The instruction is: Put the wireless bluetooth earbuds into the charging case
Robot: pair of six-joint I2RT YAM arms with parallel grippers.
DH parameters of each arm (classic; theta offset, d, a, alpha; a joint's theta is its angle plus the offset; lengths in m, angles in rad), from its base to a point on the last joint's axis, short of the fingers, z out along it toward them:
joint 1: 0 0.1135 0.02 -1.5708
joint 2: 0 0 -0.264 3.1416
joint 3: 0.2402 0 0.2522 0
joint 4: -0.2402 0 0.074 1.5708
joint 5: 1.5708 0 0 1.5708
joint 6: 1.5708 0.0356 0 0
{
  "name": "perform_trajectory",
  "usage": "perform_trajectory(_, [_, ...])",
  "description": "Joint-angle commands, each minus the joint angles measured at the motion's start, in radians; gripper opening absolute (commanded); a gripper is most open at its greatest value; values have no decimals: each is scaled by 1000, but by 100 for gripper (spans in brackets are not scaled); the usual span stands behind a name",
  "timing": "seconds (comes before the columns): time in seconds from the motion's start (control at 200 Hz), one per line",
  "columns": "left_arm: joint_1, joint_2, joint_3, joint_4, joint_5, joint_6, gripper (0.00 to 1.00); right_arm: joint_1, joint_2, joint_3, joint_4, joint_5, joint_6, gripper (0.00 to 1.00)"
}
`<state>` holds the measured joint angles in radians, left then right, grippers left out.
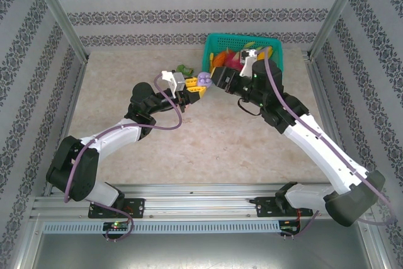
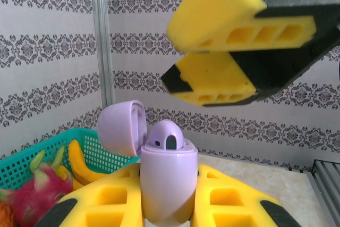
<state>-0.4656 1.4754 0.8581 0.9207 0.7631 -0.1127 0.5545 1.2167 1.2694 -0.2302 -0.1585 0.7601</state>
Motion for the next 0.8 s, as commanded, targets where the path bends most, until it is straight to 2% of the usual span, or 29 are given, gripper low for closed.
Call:
perform_trajectory(0.0, [-13,-1,15,58,17,-7,0,-39,-9,22,-24,-2,-4,49])
perform_trajectory(0.155, [-13,0,13,45,33,-8,0,-96,100,154,-130,-103,-51,48])
perform_trajectory(0.335, [-15,11,12,49,43,-24,0,-105,284,334,-254,-188,-129,44])
perform_trajectory(0.53, [-18,24,7,59,42,-28,0,-107,421,419,-299,-230,-164,36])
perform_trajectory(0.649, [-18,35,5,62,39,-33,0,-102,453,436,-323,-263,-187,32])
perform_trajectory(0.794, [-18,47,0,69,16,-34,0,-88,411,384,-328,-266,-205,30])
